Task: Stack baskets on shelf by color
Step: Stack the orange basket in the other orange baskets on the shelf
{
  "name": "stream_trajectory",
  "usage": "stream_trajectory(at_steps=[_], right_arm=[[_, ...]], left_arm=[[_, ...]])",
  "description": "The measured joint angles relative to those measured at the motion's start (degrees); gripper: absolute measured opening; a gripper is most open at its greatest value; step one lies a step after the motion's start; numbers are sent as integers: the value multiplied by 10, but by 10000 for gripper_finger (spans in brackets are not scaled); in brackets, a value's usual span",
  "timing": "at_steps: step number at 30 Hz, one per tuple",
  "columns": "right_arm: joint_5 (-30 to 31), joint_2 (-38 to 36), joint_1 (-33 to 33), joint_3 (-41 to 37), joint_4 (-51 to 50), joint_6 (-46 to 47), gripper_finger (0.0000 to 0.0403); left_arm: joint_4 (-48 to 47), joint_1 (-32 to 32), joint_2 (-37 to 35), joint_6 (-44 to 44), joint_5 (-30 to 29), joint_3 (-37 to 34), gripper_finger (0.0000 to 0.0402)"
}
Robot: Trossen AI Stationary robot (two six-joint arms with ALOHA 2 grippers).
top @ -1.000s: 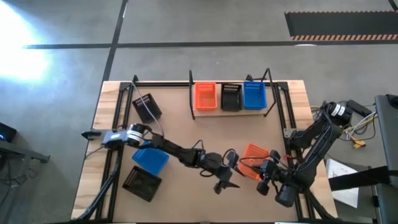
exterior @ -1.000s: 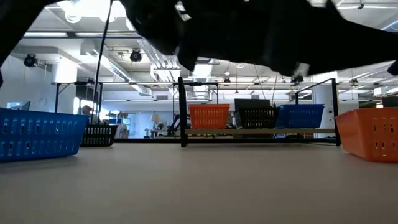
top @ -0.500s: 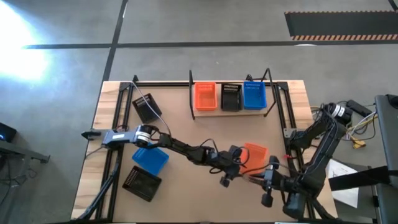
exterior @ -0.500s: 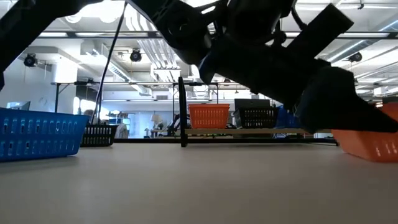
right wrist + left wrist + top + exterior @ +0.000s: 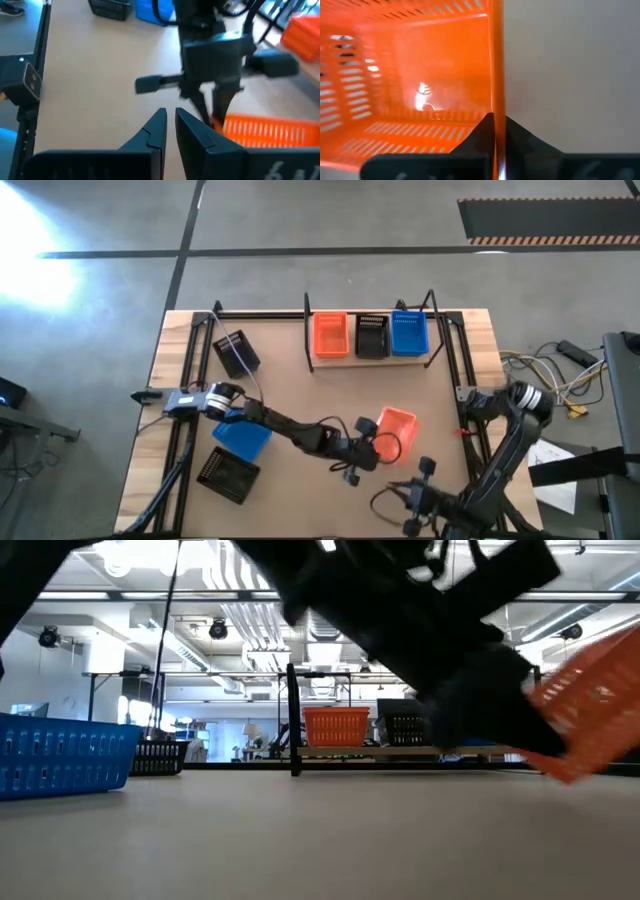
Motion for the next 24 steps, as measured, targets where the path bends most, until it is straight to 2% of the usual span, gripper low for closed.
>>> stream_trajectory(at_steps=[6,11,14,17,20,24], right_arm=[[25,77,21,76,-8,-43,31],[87,122,45,140,-8,-122,31],[134,140,58,164,-9,-171,31],[174,151,66,171,-9,-190,31],[198,159,69,169,-16,-185,31],[200,159,68,162,-19,-174,31]], left_arm=[[-174,-34,-77,-25,-168,-15,0],[-298,-41,-158,-83,-239,-50,0],[-342,-24,-208,-129,-244,-62,0],[-366,7,-252,-150,-215,-62,0],[-368,47,-280,-124,-203,-62,0],[-372,121,-292,-78,-192,-54,0]])
